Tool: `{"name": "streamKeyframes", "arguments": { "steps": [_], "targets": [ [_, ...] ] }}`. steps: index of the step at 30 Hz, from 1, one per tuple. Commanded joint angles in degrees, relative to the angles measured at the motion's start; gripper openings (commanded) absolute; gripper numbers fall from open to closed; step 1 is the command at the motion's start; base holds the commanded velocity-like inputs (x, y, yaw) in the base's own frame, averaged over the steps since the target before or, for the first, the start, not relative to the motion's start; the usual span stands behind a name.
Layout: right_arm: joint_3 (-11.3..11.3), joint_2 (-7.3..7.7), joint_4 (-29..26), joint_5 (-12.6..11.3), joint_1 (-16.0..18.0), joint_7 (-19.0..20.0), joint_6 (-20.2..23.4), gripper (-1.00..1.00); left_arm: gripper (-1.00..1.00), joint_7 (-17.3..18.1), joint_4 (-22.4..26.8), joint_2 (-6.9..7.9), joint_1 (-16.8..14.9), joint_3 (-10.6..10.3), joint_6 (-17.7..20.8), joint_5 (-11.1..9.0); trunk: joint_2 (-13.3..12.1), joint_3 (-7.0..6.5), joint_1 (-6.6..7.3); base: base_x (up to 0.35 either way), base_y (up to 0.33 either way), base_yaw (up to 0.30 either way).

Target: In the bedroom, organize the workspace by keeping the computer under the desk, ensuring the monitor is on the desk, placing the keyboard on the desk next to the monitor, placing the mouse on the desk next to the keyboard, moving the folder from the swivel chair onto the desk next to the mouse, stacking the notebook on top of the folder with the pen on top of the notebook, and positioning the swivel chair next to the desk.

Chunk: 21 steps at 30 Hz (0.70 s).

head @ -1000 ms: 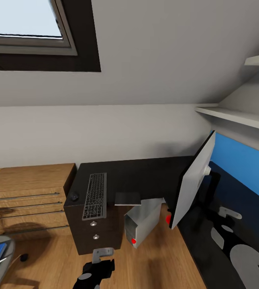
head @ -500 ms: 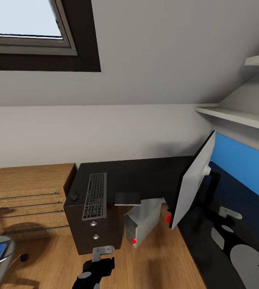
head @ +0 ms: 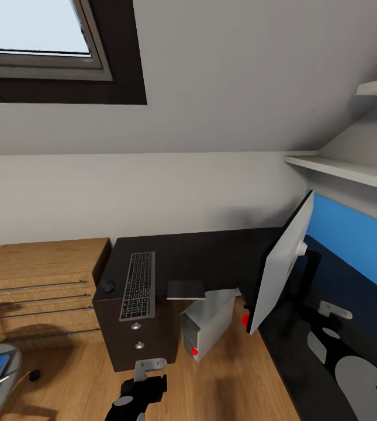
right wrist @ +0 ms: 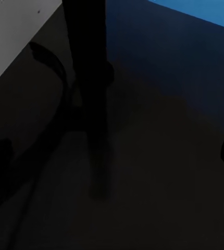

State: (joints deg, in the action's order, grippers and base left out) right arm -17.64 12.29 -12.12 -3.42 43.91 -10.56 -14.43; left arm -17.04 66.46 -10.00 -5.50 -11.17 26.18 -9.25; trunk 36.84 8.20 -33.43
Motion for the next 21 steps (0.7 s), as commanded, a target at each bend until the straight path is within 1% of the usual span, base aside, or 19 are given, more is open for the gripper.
{"name": "streamKeyframes", "arguments": {
  "steps": [1,6,11,13,14,15,16,17,19,20,21],
  "targets": [
    [0.15,0.01,0.07,-0.36,0.05,-0.08,-0.28,1.00,1.00,-0.56,0.07,0.00,-0.04,-0.10,0.19,-0.59,0.09,0.10,-0.02,0.093,0.000,0.000],
    [0.15,0.01,0.07,-0.36,0.03,-0.02,-0.33,1.00,1.00,-0.68,0.07,0.00,-0.04,-0.09,0.19,-0.59,0.09,0.10,-0.02,0.185,0.000,0.000],
    [0.15,0.01,0.07,-0.36,0.03,-0.02,-0.47,1.00,1.00,-0.58,0.18,0.00,-0.04,-0.17,0.16,-0.59,0.09,0.10,-0.02,0.065,0.000,0.000],
    [0.15,0.06,0.07,-0.36,0.03,-0.01,-0.73,1.00,1.00,-0.52,0.68,0.00,-0.04,-0.57,0.13,-0.59,0.09,0.10,-0.02,0.020,0.000,0.000],
    [0.15,0.07,0.07,-0.36,0.03,0.00,-1.05,1.00,1.00,-0.49,1.62,0.00,-0.04,-1.17,0.12,-0.61,0.09,0.10,-0.02,0.011,0.000,0.000],
    [0.15,0.09,0.07,-0.31,0.03,0.01,-1.85,1.00,1.00,-0.45,5.86,0.00,-0.04,-2.60,-0.02,-0.63,0.09,0.10,-0.02,0.005,0.000,0.000],
    [0.15,0.09,0.07,-0.30,0.03,0.01,-2.00,1.00,1.00,-0.43,7.37,0.00,-0.04,-2.87,-0.03,-0.63,0.09,0.10,-0.02,0.004,0.000,0.000],
    [0.15,0.10,0.07,-0.29,0.03,0.01,-2.23,1.00,1.00,-0.41,10.53,0.00,-0.04,-3.21,0.00,-0.64,0.09,0.10,-0.02,0.002,0.000,0.000],
    [0.15,0.10,0.07,-0.29,0.03,0.01,-2.37,1.00,1.00,-0.39,13.39,0.00,-0.04,-3.40,0.09,-0.66,0.09,0.10,-0.02,0.002,0.000,0.000],
    [0.15,0.10,0.07,-0.28,0.03,0.01,-2.54,1.00,1.00,-0.37,17.15,0.00,-0.04,-3.44,0.24,-0.76,0.09,0.10,-0.02,0.000,0.000,0.000],
    [0.15,0.10,0.07,-0.28,0.03,0.01,-2.56,1.00,1.00,-0.37,17.36,0.00,-0.04,-3.43,0.23,-0.80,0.09,0.10,-0.02,0.000,0.000,0.000]
  ]
}}
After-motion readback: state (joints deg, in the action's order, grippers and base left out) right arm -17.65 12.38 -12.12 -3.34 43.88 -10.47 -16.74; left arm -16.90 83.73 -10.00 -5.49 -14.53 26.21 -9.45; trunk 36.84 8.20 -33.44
